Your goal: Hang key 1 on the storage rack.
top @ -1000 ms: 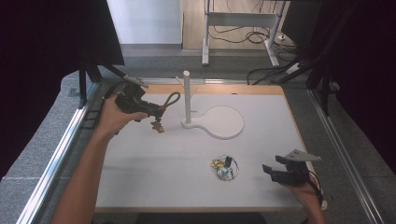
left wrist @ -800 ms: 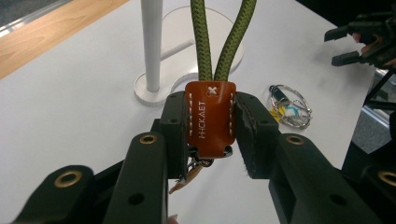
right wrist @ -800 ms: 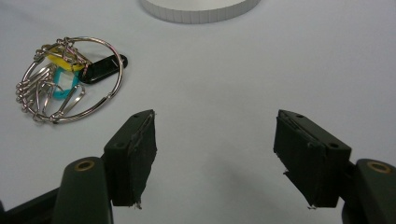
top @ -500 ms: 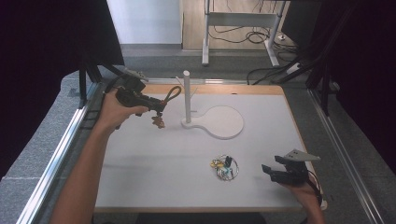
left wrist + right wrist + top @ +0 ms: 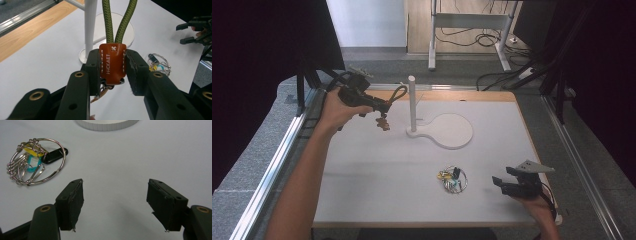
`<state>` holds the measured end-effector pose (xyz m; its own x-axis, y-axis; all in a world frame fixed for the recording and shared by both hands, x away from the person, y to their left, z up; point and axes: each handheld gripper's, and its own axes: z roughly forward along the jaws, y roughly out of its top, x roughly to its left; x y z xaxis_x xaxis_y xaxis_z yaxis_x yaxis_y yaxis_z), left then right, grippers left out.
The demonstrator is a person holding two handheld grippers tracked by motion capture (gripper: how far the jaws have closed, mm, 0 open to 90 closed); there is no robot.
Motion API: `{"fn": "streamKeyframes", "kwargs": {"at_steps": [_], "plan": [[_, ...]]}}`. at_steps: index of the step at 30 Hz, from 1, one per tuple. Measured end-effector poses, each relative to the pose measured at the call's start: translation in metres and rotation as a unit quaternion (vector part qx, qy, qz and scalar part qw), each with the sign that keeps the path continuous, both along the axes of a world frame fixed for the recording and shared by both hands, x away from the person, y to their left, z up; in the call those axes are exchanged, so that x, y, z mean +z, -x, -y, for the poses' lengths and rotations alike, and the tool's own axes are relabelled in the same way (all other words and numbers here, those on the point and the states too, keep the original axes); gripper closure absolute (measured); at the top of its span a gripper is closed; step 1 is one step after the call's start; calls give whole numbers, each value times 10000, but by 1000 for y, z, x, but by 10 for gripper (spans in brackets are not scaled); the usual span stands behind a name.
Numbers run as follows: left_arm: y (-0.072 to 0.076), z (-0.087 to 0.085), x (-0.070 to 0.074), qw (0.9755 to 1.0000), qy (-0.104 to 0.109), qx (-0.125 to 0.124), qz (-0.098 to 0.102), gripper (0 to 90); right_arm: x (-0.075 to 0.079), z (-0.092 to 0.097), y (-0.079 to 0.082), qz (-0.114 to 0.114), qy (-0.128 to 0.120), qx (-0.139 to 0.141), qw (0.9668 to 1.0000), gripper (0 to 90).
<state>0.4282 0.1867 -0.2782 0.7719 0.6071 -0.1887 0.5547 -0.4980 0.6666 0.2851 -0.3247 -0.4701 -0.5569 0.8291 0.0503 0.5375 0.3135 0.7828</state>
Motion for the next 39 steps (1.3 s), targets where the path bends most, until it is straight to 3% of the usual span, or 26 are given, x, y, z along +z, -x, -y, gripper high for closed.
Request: {"fn": "streamKeyframes", "kwargs": {"at_steps": [12,19,39], "plan": [[-17,-6,-5,9998,32,149,-113,667,1,0,0,6,0,1,10000,302],[-26,-6,-11,9999,56,144,-77,667,0,0,0,2,23,-1,10000,302],[-55,-7,-17,9989,43,307,-345,666,1,1,1,30,7,-27,10000,302]]}}
